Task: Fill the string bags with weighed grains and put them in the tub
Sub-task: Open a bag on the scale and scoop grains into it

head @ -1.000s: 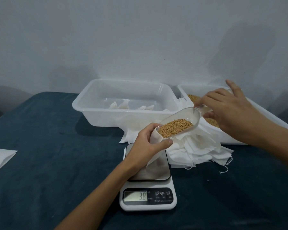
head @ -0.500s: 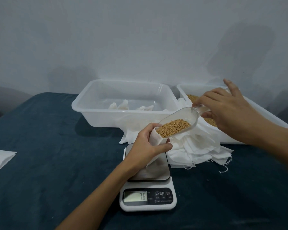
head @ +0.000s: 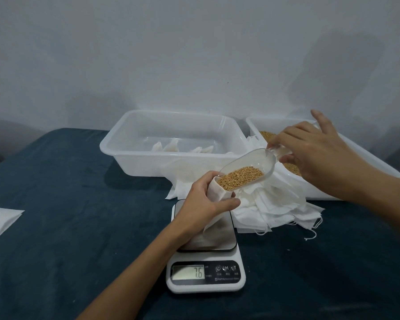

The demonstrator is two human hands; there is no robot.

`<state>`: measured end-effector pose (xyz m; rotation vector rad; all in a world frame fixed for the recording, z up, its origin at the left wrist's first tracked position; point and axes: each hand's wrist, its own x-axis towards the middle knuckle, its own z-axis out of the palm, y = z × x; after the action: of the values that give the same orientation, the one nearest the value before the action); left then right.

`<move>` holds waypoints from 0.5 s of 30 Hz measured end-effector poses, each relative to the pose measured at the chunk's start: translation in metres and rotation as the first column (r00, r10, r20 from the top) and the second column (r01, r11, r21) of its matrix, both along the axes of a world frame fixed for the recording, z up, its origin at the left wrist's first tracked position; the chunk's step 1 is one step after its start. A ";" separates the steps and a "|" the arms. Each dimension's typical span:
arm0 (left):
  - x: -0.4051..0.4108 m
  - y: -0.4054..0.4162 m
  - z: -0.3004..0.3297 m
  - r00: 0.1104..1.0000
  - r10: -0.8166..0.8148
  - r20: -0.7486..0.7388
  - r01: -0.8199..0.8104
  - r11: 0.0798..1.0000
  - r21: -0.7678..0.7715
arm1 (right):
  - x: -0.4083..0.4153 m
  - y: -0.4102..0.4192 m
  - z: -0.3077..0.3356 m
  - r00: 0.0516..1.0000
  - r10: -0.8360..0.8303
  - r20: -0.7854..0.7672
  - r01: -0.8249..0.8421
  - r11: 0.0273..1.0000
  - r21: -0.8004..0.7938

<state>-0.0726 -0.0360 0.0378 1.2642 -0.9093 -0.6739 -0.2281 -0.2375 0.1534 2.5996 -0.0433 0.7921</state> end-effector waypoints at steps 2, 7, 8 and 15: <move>0.000 0.000 0.000 1.000 0.001 -0.003 -0.001 1.000 0.002 | 0.000 0.001 0.000 1.000 -0.003 -0.003 0.003 1.000 0.004; 0.001 0.001 0.001 1.000 -0.006 -0.011 0.006 1.000 0.012 | 0.001 0.003 -0.001 1.000 -0.006 -0.004 0.006 1.000 0.003; 0.001 0.001 0.001 1.000 -0.006 -0.008 0.006 1.000 0.014 | 0.001 0.003 -0.001 1.000 -0.007 -0.002 0.007 1.000 0.000; 0.001 0.001 0.002 1.000 0.011 -0.021 -0.011 1.000 0.019 | 0.000 0.003 0.000 1.000 0.000 0.009 0.000 1.000 -0.004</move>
<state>-0.0720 -0.0351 0.0399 1.2762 -0.8800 -0.6872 -0.2279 -0.2344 0.1530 2.5925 -0.0449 0.8032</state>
